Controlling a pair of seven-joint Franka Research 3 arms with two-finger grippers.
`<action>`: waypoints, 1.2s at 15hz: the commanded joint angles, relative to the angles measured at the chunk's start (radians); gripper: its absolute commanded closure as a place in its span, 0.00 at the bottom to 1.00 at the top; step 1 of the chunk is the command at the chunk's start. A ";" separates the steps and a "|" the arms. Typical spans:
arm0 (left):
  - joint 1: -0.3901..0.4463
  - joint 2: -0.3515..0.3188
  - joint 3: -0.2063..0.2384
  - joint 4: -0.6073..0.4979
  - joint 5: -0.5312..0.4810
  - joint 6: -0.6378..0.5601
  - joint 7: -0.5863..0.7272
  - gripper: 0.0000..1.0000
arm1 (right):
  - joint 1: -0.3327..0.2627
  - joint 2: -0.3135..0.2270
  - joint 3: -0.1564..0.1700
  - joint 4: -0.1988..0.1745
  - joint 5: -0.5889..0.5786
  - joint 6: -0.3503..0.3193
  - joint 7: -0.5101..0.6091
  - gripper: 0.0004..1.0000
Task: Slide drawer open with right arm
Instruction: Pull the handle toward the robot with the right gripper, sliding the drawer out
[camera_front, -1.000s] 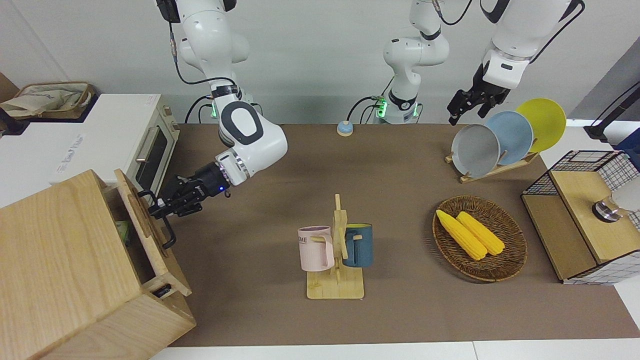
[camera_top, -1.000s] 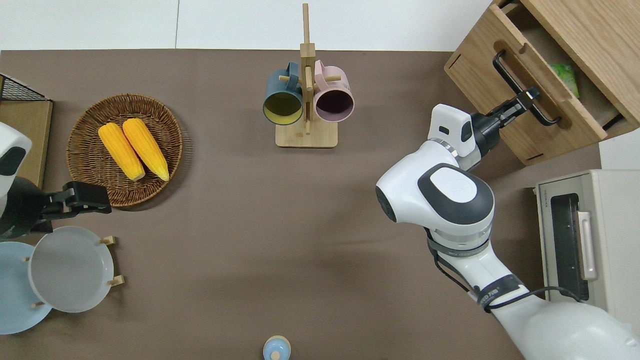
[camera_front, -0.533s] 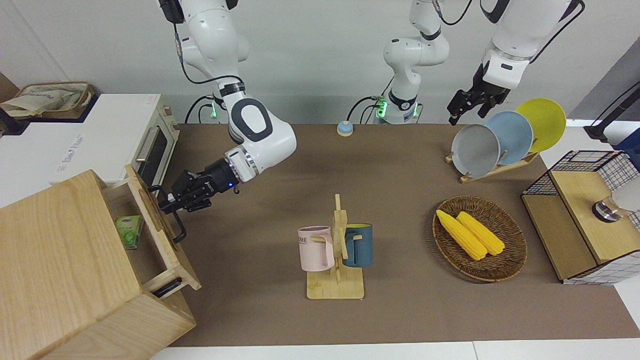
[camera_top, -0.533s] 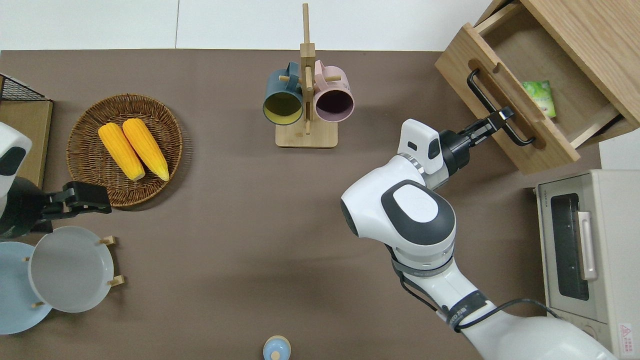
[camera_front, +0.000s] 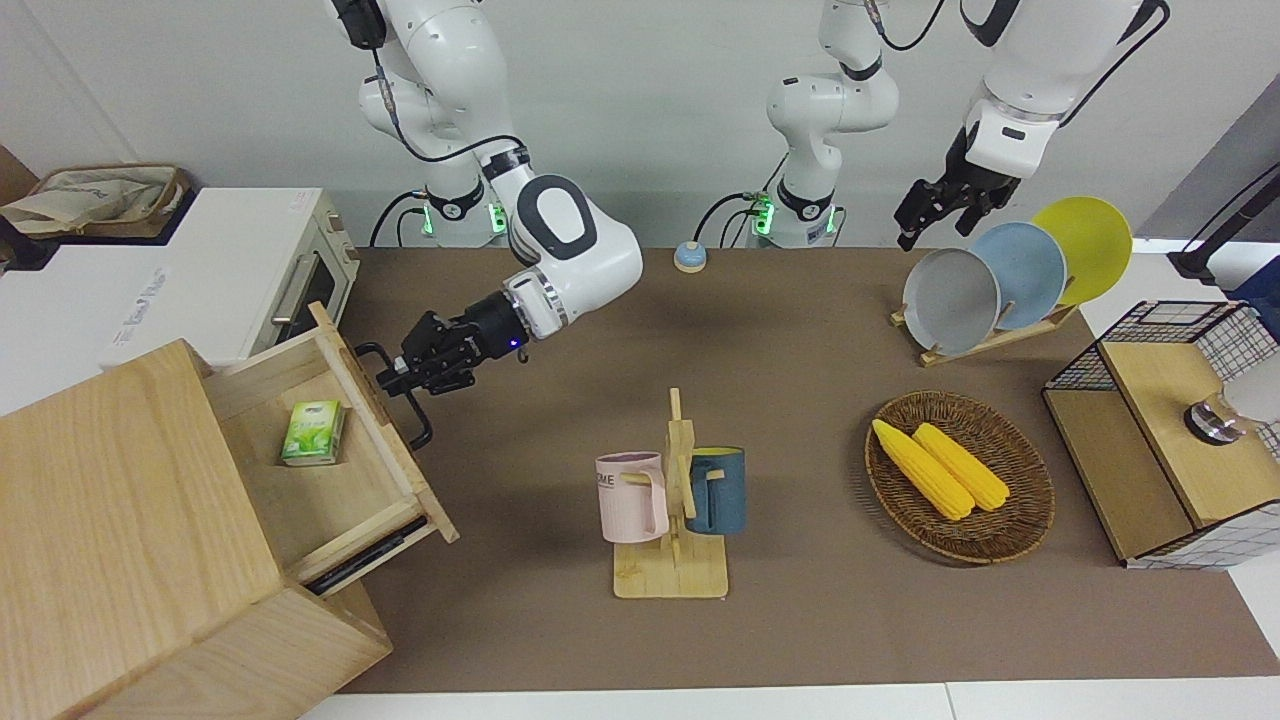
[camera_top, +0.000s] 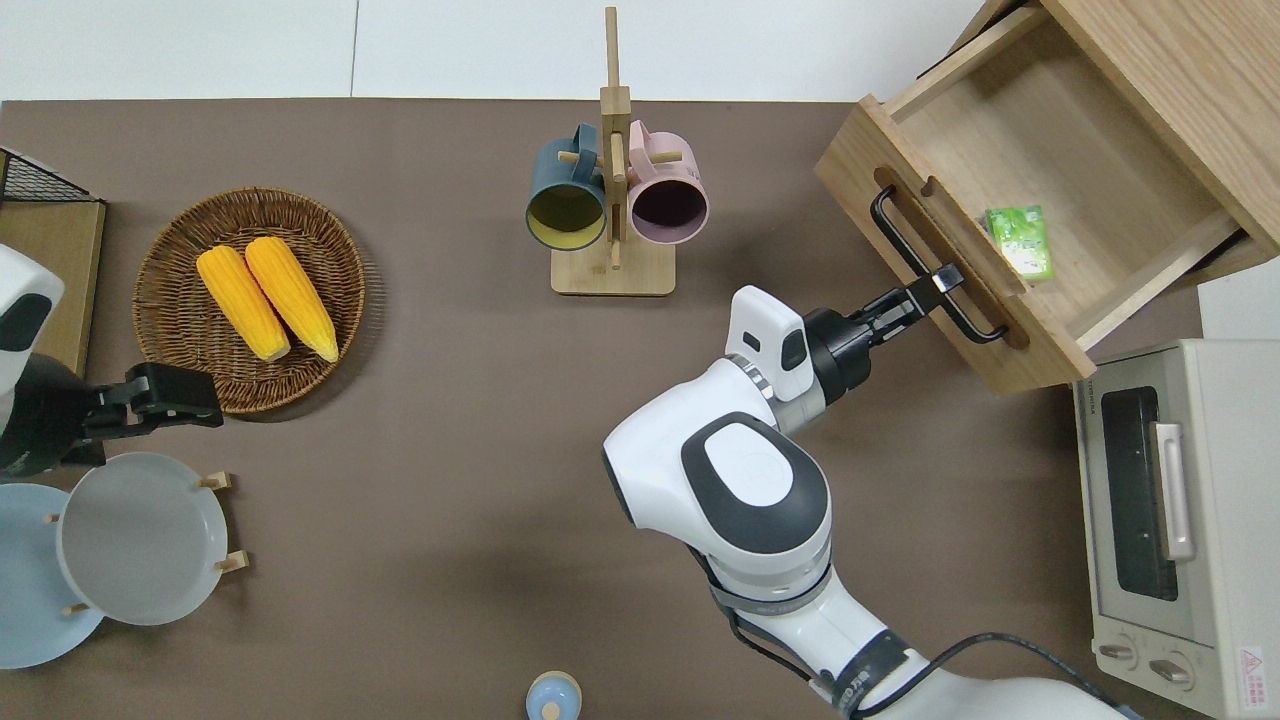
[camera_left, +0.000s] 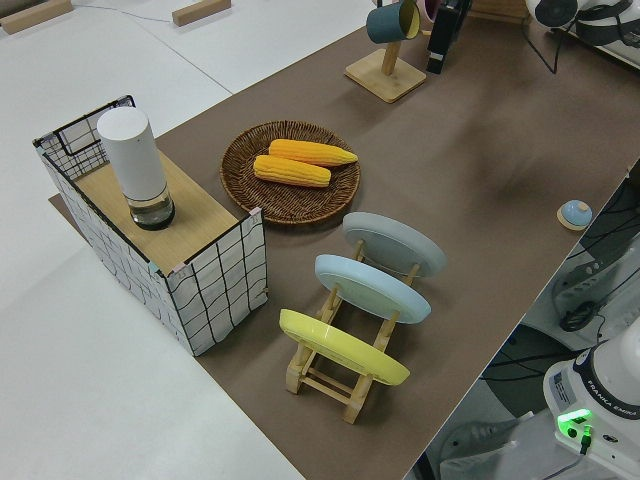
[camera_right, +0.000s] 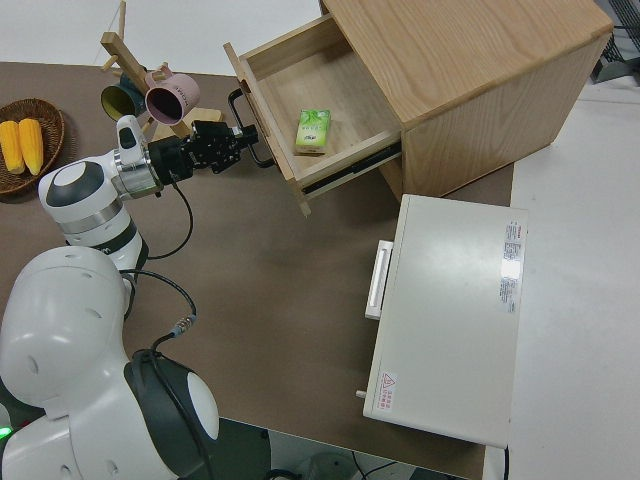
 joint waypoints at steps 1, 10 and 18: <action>-0.001 -0.008 0.004 0.004 -0.001 -0.015 0.009 0.01 | 0.008 -0.023 0.046 0.018 0.028 -0.071 0.018 1.00; -0.001 -0.008 0.004 0.004 -0.001 -0.017 0.009 0.01 | 0.040 -0.031 0.127 0.024 0.107 -0.183 0.018 1.00; -0.001 -0.008 0.004 0.004 -0.001 -0.015 0.009 0.01 | 0.057 -0.038 0.140 0.029 0.133 -0.209 0.023 0.39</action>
